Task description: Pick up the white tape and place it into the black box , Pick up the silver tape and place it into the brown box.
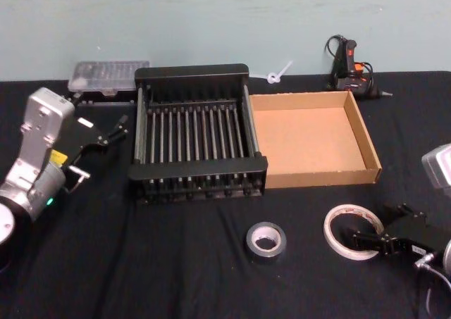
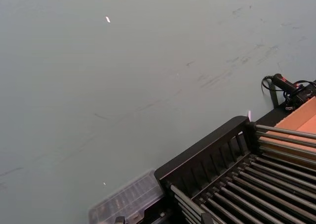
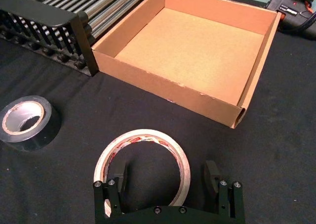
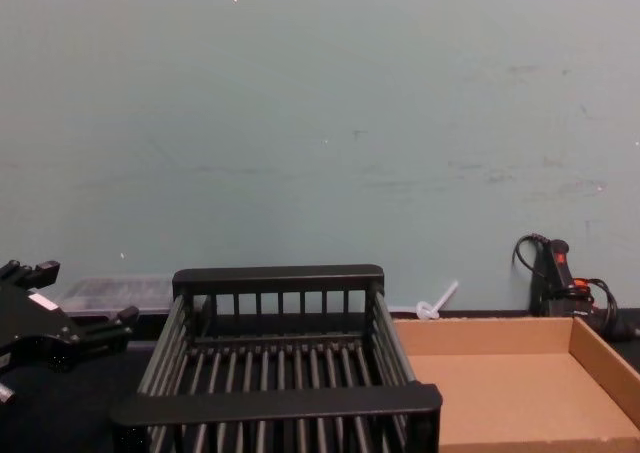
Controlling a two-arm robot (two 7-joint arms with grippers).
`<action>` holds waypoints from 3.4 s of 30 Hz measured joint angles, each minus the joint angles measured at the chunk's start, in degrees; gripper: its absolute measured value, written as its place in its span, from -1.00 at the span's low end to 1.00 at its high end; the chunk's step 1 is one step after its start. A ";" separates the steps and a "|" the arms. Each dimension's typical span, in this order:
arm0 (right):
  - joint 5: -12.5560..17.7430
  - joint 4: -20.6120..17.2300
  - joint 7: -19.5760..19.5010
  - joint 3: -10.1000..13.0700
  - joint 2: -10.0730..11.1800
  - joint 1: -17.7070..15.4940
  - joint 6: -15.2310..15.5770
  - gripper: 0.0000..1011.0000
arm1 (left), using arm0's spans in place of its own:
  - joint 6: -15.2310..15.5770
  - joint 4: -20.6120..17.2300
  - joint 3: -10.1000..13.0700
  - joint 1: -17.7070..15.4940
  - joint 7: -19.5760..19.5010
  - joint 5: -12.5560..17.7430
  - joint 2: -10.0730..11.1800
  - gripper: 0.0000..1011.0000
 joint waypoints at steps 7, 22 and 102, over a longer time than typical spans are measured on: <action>-0.86 0.90 0.39 -0.33 -0.74 0.64 0.16 0.98 | 0.00 0.00 0.00 0.00 0.00 0.00 0.00 0.98; -2.70 1.93 1.39 -0.72 -1.87 1.45 0.40 0.98 | 0.00 0.00 0.00 0.00 0.00 0.00 0.00 0.98; -3.97 2.48 1.95 -0.59 -2.58 1.70 0.56 -0.81 | 0.00 0.00 0.00 0.00 0.00 0.00 0.00 0.98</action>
